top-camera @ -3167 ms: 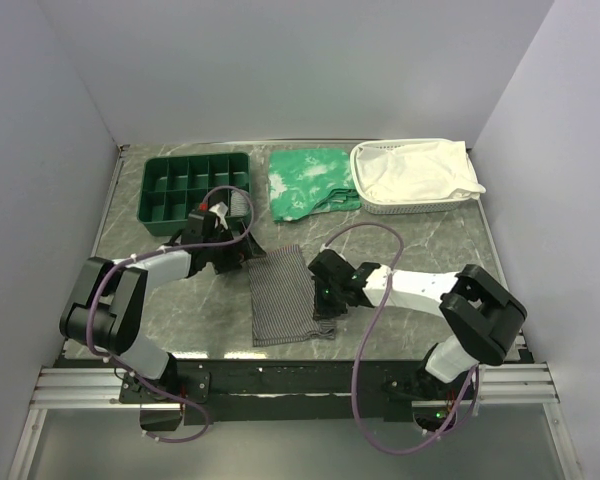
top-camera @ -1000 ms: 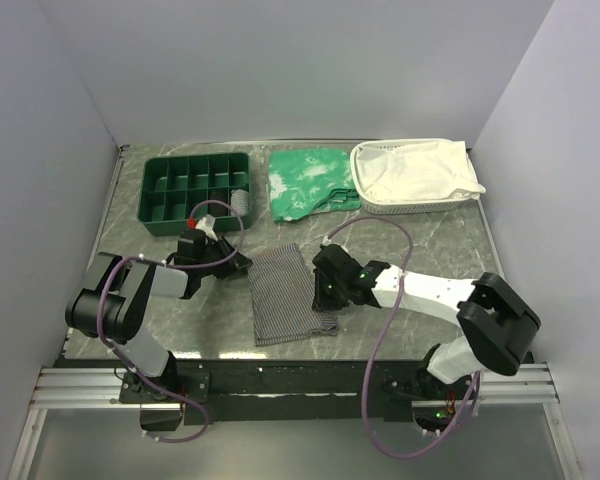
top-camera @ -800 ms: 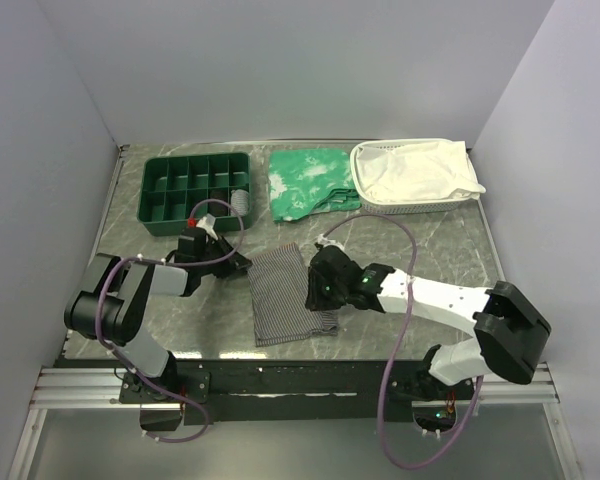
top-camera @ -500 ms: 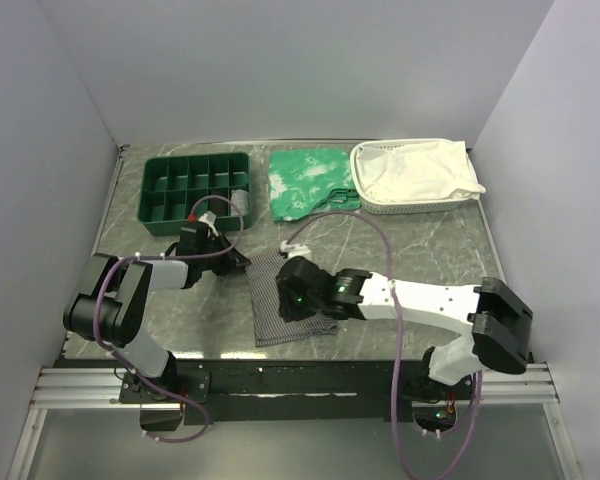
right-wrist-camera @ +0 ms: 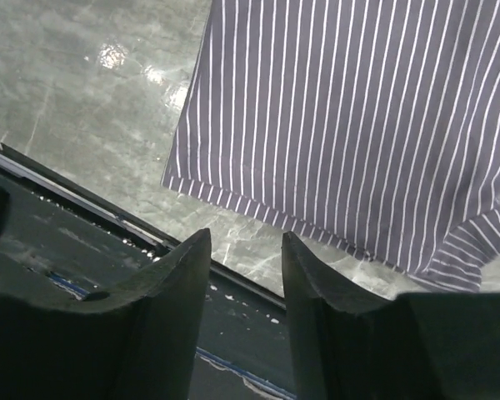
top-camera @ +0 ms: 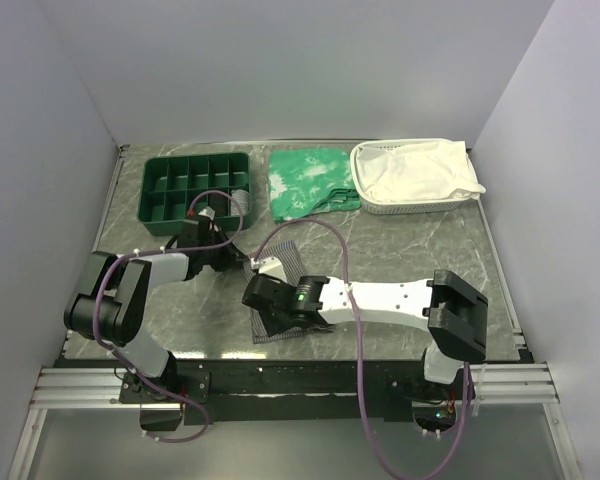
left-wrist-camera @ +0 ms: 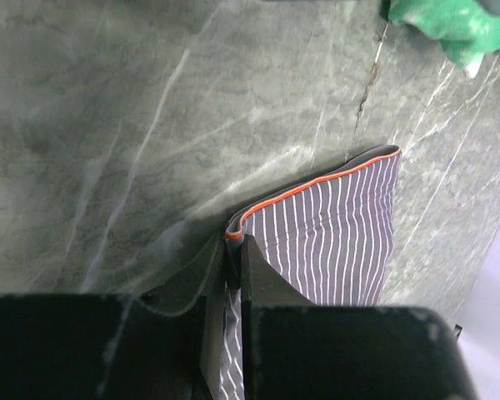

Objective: Roll the underwear
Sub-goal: Fold the underwear at the center of the board.

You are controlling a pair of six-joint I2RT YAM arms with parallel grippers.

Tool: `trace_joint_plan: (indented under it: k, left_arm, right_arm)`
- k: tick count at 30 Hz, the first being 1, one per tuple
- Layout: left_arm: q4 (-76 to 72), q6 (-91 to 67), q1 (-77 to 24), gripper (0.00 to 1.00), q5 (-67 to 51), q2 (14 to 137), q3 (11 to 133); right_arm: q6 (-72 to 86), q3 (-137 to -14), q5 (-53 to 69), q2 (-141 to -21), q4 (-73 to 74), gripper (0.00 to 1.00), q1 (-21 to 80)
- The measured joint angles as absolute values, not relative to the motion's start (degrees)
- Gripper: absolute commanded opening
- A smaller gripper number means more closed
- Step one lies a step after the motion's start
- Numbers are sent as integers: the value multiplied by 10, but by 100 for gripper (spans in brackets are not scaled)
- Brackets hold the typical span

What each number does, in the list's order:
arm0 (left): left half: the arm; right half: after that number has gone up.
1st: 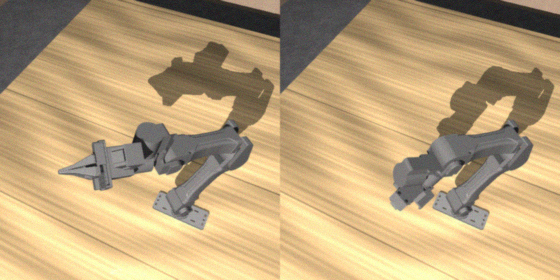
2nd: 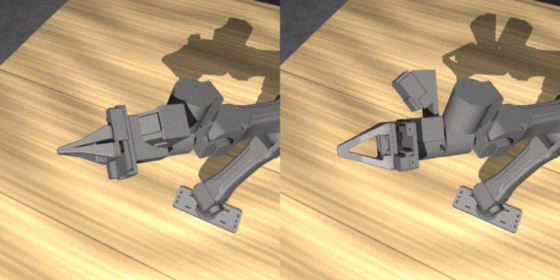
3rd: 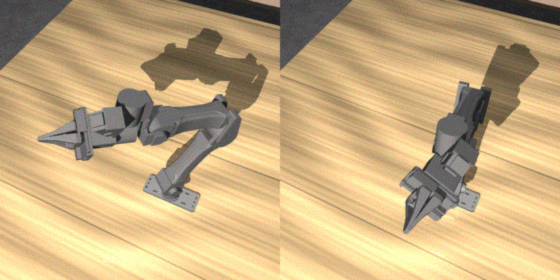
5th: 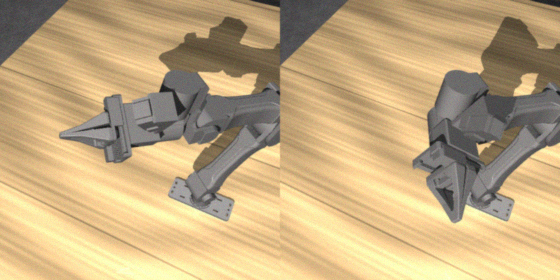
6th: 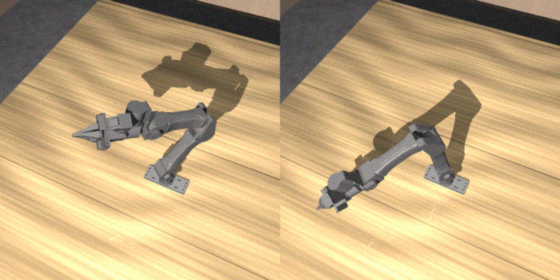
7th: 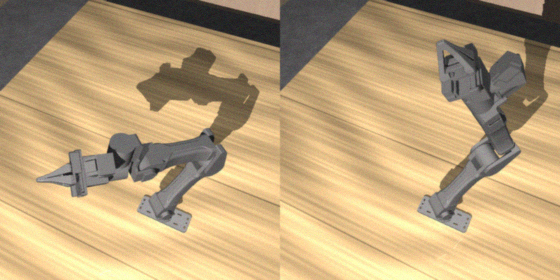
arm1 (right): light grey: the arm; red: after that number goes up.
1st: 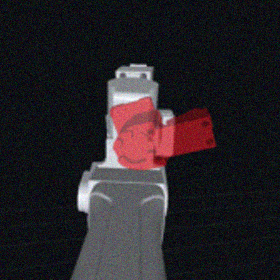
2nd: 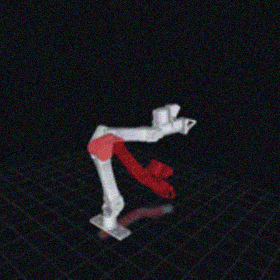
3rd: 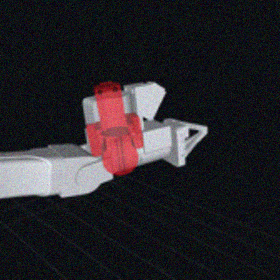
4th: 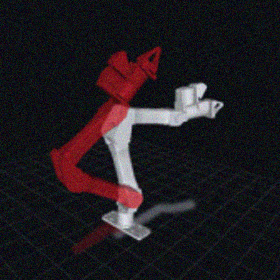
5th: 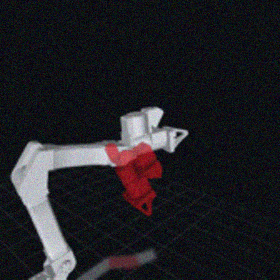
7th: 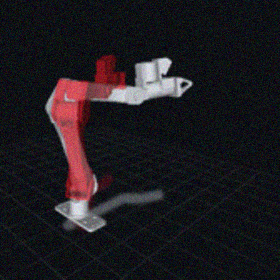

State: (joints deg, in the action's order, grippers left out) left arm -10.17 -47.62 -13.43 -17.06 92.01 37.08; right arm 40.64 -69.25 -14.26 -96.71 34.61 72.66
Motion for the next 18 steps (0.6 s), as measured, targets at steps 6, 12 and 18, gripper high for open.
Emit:
trace_joint_plan:
  k: [6, 12, 18]
  left_arm:
    - [-90, -475, -134, 1, -165, 922, 376]
    - [-87, -475, -134, 1, -165, 926, 380]
    - [-84, -474, -134, 1, -164, 929, 384]
  right_arm:
    - [401, -727, -155, -978, 370, 48, 746]
    - [390, -760, -165, -1012, 378, 43, 771]
    - [377, -761, -165, -1026, 386, 42, 780]
